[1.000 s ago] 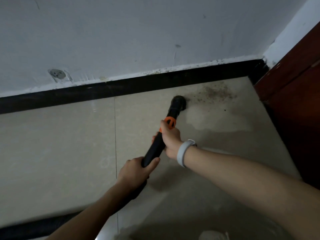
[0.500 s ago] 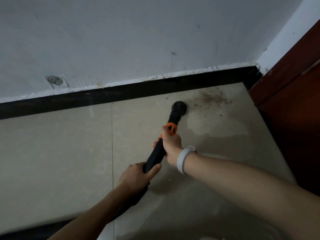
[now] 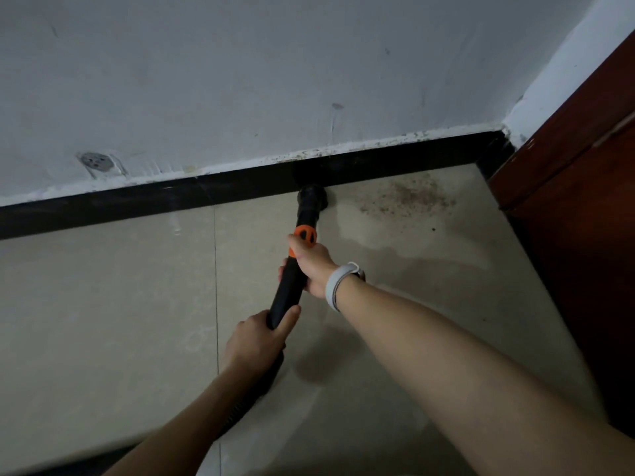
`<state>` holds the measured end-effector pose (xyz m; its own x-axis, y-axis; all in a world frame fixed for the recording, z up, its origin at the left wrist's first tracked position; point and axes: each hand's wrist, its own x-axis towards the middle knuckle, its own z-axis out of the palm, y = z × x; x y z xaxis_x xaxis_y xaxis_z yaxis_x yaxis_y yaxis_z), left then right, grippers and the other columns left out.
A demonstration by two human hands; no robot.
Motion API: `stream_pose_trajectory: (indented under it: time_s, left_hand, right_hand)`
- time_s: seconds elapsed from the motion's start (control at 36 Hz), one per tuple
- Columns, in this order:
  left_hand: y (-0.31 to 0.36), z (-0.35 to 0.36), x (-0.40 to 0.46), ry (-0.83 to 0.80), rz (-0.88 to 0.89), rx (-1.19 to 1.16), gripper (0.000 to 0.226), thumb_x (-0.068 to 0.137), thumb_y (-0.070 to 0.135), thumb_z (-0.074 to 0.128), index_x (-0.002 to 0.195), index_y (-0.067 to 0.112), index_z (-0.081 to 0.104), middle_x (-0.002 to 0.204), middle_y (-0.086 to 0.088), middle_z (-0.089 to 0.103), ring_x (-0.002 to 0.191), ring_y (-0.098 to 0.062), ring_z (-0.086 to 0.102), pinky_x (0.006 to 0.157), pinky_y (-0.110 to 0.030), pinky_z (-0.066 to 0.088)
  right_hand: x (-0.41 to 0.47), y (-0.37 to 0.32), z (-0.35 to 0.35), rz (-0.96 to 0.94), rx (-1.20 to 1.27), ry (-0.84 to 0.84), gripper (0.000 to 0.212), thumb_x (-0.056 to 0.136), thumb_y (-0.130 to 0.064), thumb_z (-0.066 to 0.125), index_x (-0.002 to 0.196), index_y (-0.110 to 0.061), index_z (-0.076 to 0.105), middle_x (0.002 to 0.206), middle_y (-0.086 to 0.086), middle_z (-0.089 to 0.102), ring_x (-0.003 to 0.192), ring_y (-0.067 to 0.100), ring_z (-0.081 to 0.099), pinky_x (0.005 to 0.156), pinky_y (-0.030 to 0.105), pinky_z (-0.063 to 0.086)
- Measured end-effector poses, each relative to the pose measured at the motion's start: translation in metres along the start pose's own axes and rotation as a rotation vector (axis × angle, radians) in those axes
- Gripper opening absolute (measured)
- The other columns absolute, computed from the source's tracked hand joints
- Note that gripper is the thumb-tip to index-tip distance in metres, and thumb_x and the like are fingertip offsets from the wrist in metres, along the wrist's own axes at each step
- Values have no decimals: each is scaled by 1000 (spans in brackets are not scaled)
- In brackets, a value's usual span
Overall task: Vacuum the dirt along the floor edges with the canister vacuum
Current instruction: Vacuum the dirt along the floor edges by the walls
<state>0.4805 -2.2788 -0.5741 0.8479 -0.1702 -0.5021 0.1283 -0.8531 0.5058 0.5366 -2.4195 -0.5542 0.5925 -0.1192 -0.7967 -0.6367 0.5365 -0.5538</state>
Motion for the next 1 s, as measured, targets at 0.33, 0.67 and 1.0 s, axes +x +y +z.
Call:
stream_pose_trajectory:
  time_s: [0.33,0.67,1.0]
  left_hand:
    - [22,13,12,-93,66,101,51,86,68,43,89,21,60,76,-2,70,68,-18,67,72,-38,58]
    - [-59,-21,-43,-27,-52,59,31,89,55,51,76,28,53,64,5,67,61,-11,66,65,-30,56]
    - [-38,-13,-71,-276,64,248,42,87,66,46,94,27,60,80,0,70,69,-14,68,64,-26,53]
  right_hand:
    - [2,-7,-33,-62,41,81,22,96,-26,55,86,-9,46,65,7,52,55,21,55,63,35,53]
    - [-20,60,39,61,-21,-58,19,94,-25,56,91,-11,43,64,6,46,48,20,52,53,29,52]
    - [-56,83,-10,59,147,207,26,96,-28,57,83,-8,46,65,8,50,53,22,56,52,31,53]
